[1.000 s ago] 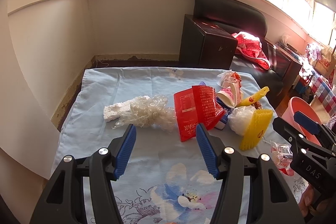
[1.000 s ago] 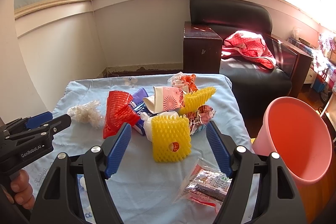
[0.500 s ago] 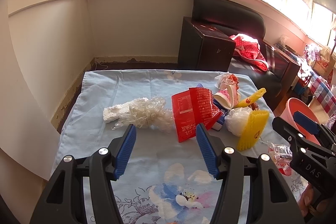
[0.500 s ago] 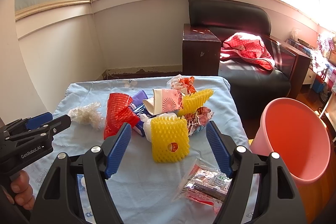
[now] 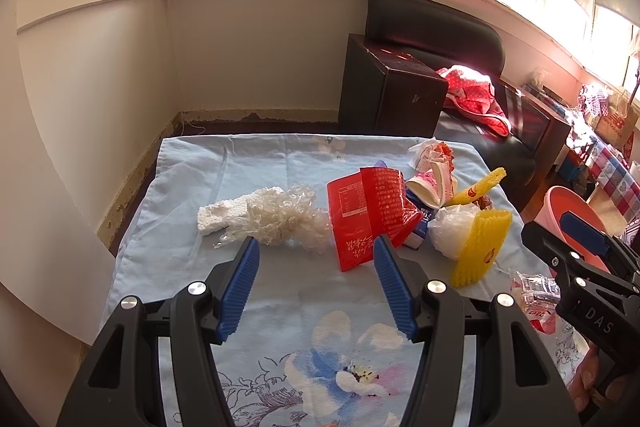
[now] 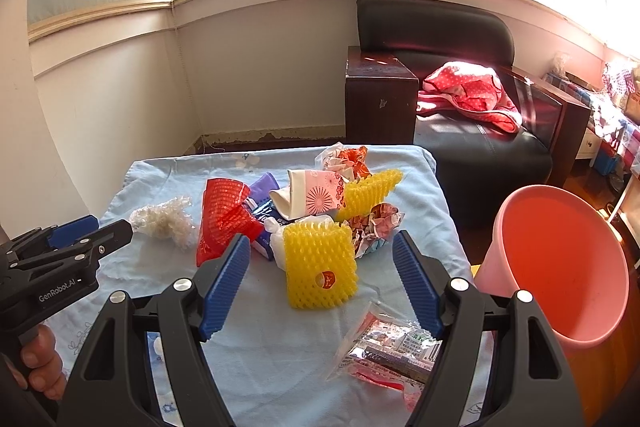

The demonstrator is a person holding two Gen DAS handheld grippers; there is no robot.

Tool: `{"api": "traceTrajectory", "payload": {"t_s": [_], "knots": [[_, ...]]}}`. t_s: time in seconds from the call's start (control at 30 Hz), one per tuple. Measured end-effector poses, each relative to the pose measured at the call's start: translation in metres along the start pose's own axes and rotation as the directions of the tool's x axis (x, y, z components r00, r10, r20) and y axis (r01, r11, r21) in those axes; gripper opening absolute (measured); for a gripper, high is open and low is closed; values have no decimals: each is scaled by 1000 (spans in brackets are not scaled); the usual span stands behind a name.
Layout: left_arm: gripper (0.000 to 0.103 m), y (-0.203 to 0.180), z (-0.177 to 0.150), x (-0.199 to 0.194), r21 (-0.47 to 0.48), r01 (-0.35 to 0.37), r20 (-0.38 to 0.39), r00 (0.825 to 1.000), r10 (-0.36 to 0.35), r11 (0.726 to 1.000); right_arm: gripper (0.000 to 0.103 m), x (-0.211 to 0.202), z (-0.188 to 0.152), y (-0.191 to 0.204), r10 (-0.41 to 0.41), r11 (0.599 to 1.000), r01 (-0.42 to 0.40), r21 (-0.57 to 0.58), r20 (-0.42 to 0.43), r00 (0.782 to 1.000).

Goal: Collect trash

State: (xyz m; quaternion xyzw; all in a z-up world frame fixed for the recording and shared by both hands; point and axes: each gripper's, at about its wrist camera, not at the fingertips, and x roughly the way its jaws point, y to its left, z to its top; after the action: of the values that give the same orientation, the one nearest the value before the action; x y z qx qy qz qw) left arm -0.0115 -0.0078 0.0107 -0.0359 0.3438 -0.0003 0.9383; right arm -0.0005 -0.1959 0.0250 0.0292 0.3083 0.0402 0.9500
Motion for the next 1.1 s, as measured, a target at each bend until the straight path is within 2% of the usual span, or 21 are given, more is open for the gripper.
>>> {"api": "traceTrajectory", "payload": {"t_s": [0.3, 0.43, 0.7, 0.93, 1.1], "knots": [[59, 13, -3, 14, -20, -14, -32, 999, 14, 1000, 74, 11, -6, -12, -7, 1000, 9, 30, -41, 999], [59, 13, -2, 24, -42, 27, -63, 998, -29, 999, 74, 21, -9, -15, 8, 999, -4, 51, -73, 997], [59, -13, 9, 44, -12, 126, -100, 987, -126, 992, 74, 43, -16, -12, 36, 998, -27, 63, -141, 989], [60, -27, 22, 68, -8, 158, -131, 979, -158, 987, 74, 54, -21, -18, 50, 996, -36, 79, -181, 982], [60, -29, 29, 87, -34, 172, -158, 972, -175, 985, 74, 59, -23, -20, 94, 994, -80, 78, -190, 977]]}}
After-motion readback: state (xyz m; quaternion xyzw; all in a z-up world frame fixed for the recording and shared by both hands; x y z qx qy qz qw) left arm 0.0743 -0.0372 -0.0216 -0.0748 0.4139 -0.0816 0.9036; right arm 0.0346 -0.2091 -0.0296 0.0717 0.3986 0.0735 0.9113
